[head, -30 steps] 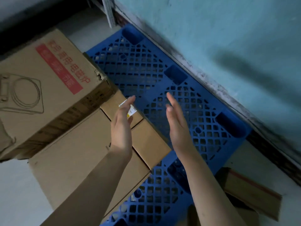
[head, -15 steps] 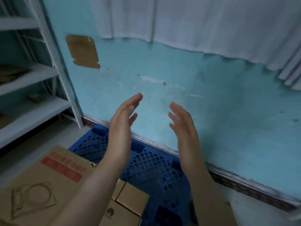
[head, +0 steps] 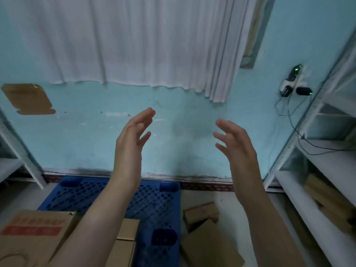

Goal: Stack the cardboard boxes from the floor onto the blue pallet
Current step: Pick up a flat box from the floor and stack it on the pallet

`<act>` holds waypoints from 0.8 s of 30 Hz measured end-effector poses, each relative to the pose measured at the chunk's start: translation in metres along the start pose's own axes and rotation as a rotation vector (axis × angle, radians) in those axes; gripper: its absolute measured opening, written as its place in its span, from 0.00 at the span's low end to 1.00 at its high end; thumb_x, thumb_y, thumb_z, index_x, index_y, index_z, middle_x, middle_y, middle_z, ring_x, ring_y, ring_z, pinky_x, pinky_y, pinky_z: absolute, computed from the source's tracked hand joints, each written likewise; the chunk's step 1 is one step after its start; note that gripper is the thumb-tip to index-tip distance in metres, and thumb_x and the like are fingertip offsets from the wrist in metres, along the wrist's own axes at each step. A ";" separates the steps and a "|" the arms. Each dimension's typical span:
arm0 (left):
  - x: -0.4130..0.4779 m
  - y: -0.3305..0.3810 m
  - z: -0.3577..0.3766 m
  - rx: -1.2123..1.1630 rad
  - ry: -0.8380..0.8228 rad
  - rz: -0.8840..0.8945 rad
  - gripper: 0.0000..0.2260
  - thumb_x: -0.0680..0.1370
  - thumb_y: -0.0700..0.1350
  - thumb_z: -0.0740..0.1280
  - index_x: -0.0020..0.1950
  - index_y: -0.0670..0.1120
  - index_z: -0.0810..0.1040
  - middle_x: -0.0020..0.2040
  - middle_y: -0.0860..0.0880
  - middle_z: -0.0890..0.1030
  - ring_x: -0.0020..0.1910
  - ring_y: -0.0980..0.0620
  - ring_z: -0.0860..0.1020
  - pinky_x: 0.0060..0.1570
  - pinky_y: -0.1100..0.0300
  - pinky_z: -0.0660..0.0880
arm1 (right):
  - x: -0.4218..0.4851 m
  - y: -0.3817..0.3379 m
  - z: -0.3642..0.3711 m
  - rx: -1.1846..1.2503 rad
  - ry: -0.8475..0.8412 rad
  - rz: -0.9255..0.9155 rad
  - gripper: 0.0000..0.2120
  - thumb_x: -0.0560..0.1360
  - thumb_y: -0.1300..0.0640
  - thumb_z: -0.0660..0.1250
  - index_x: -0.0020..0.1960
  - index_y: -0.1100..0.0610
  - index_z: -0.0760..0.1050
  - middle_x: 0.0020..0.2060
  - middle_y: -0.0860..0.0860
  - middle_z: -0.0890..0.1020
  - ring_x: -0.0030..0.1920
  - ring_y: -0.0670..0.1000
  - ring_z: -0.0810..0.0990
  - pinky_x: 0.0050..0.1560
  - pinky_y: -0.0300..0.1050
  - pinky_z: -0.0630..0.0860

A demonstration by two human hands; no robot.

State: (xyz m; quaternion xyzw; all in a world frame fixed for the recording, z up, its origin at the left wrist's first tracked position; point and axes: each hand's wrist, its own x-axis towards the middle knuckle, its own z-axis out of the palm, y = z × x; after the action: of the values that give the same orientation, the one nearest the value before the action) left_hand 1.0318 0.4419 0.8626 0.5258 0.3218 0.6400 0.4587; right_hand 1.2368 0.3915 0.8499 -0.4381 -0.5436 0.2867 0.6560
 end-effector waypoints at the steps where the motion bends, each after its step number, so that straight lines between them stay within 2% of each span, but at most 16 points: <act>1: -0.005 -0.003 0.019 -0.005 -0.011 -0.010 0.19 0.76 0.46 0.54 0.60 0.55 0.80 0.62 0.57 0.81 0.65 0.59 0.76 0.65 0.55 0.70 | -0.005 -0.004 -0.022 -0.014 0.010 0.005 0.16 0.79 0.45 0.60 0.64 0.45 0.76 0.65 0.39 0.78 0.65 0.44 0.78 0.71 0.57 0.70; 4: -0.021 -0.022 0.077 -0.025 -0.029 -0.044 0.19 0.77 0.45 0.54 0.60 0.55 0.80 0.62 0.57 0.81 0.65 0.59 0.76 0.66 0.54 0.70 | -0.015 -0.006 -0.086 -0.046 0.016 0.027 0.16 0.80 0.50 0.59 0.66 0.48 0.76 0.65 0.40 0.79 0.65 0.44 0.78 0.71 0.57 0.70; 7: -0.045 -0.056 0.138 -0.024 -0.052 -0.115 0.18 0.77 0.45 0.55 0.60 0.55 0.80 0.62 0.57 0.81 0.65 0.59 0.76 0.65 0.55 0.70 | -0.021 0.006 -0.151 -0.073 0.003 0.069 0.17 0.80 0.50 0.59 0.67 0.51 0.75 0.65 0.42 0.79 0.64 0.44 0.79 0.71 0.55 0.71; 12: -0.085 -0.128 0.211 -0.023 -0.046 -0.286 0.16 0.78 0.44 0.56 0.59 0.53 0.80 0.61 0.56 0.82 0.64 0.58 0.77 0.65 0.54 0.72 | -0.020 0.058 -0.235 -0.049 -0.036 0.149 0.15 0.80 0.51 0.59 0.65 0.48 0.75 0.65 0.45 0.79 0.64 0.47 0.79 0.69 0.54 0.73; 15: -0.097 -0.173 0.222 0.029 -0.035 -0.348 0.16 0.81 0.43 0.55 0.59 0.54 0.80 0.61 0.56 0.82 0.64 0.59 0.77 0.66 0.55 0.70 | -0.022 0.103 -0.264 -0.002 0.001 0.193 0.11 0.82 0.53 0.59 0.63 0.48 0.75 0.65 0.48 0.80 0.64 0.49 0.80 0.69 0.54 0.72; 21: -0.091 -0.289 0.215 0.142 0.010 -0.516 0.18 0.82 0.43 0.53 0.59 0.57 0.80 0.61 0.59 0.82 0.63 0.61 0.76 0.64 0.59 0.69 | -0.032 0.222 -0.293 0.073 0.117 0.382 0.12 0.82 0.58 0.56 0.61 0.51 0.75 0.65 0.58 0.78 0.65 0.59 0.77 0.68 0.56 0.71; 24: -0.095 -0.359 0.202 0.185 0.032 -0.594 0.19 0.82 0.44 0.53 0.56 0.60 0.82 0.61 0.59 0.81 0.64 0.60 0.76 0.67 0.55 0.68 | -0.032 0.291 -0.300 0.044 0.129 0.456 0.12 0.83 0.60 0.55 0.59 0.51 0.75 0.65 0.58 0.78 0.64 0.58 0.78 0.69 0.57 0.71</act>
State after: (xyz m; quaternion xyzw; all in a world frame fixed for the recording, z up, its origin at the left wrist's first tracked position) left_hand 1.3194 0.4731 0.5538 0.4380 0.5254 0.4540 0.5709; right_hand 1.5474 0.4163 0.5697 -0.5526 -0.3812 0.4108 0.6169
